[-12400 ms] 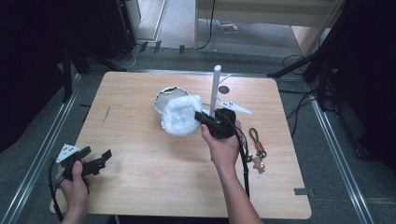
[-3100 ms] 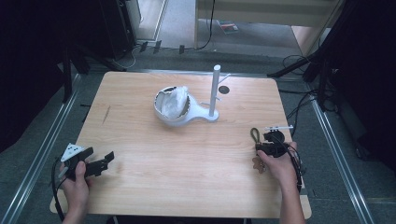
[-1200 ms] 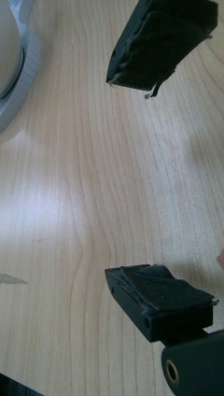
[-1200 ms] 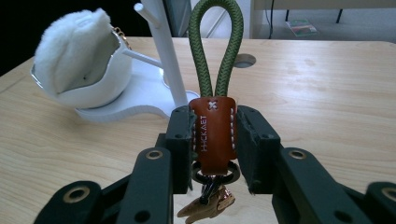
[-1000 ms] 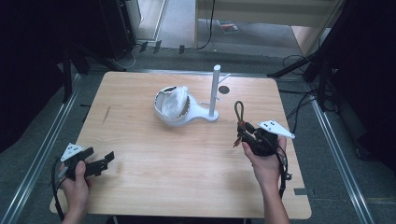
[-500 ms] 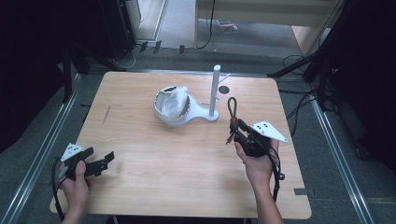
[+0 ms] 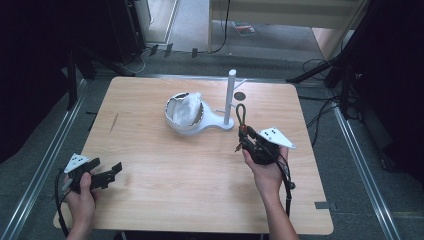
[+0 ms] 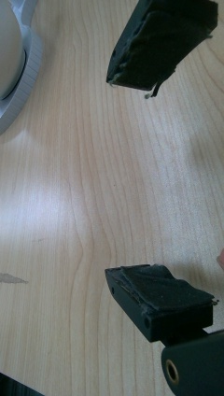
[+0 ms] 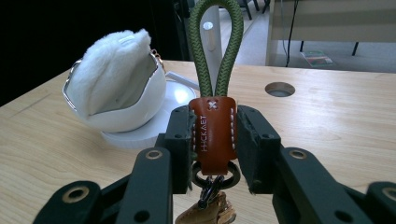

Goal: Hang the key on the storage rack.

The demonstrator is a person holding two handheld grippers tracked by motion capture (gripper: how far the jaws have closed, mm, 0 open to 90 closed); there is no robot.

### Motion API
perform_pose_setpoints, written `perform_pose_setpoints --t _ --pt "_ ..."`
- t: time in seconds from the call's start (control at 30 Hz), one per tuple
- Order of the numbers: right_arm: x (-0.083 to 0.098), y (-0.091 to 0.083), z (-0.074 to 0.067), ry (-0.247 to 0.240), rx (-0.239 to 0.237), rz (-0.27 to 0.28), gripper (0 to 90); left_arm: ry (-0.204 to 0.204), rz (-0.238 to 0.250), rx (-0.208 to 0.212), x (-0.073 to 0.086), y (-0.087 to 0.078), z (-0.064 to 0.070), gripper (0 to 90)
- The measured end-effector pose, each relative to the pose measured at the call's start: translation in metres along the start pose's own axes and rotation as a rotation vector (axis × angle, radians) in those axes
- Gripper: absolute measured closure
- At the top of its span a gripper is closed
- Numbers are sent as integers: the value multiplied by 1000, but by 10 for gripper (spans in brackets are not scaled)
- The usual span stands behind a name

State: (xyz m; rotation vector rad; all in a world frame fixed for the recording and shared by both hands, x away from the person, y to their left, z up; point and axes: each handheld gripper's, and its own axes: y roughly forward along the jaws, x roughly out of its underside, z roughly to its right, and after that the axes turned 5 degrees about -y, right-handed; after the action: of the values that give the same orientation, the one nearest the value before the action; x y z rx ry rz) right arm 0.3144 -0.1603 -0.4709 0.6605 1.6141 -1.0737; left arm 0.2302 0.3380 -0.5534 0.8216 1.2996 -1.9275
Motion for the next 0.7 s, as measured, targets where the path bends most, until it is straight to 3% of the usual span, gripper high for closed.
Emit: perform_pose_setpoints --t 0.3,0.7 --pt "2 12 -4 -1 21 -24 683 -11 -1 10 0 -1 -2 77" --pt "5 23 -2 1 12 -44 683 -13 -1 10 0 0 -2 77"
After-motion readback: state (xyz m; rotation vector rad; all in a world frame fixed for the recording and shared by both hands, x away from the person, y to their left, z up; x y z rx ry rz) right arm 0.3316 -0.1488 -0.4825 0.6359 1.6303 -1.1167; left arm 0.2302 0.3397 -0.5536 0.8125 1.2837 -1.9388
